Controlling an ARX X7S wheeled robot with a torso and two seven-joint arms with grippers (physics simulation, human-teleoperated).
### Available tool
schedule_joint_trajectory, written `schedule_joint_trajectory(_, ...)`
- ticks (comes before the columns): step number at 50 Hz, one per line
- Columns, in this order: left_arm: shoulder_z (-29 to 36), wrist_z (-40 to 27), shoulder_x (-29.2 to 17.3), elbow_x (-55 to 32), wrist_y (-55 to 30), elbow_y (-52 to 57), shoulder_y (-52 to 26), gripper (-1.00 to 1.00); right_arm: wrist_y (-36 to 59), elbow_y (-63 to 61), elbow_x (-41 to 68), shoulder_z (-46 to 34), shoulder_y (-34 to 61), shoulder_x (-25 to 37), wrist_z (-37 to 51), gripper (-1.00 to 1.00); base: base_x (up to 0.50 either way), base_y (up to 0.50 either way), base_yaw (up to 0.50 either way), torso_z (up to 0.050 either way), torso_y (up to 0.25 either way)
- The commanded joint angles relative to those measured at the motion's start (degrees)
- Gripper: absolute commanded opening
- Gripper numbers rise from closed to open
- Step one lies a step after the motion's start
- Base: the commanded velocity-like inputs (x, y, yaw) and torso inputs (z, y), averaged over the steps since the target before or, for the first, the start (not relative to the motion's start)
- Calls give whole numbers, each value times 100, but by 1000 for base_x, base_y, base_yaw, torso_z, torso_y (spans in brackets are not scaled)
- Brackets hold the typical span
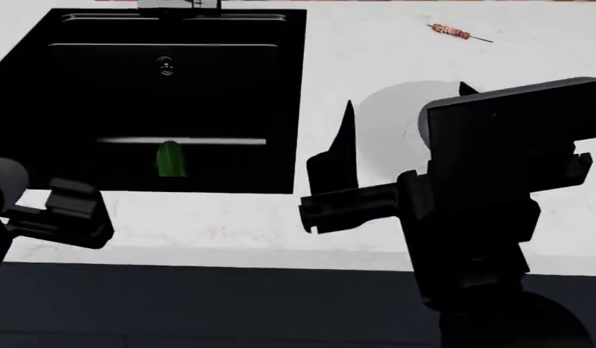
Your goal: Pick the zucchini from the sink and place it on the plate located on the counter
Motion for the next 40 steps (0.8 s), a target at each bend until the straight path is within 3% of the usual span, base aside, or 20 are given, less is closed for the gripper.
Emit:
schedule_joint_trajectory(1,-4,6,-67,-48,-74,-27,-111,100,267,-127,117,93,147,7,-50,100,500,148,0,0,0)
schedule_joint_trajectory(19,-2,-10,-101,-132,-64,-40,-94,100,314,-138,192,123,211,53,-24,100,500,142,0,0,0)
schedule_joint_trajectory(32,-76,-7,-141,-199,22,-101,-10,100,433,-206,277,136,262,33,-8,100,499,-47,0,0,1)
schedule_joint_trajectory(40,44,-48,-256,-145,60,-188,11,100,444,-235,297,61,263,55,43,100,73,-40,0,0,0)
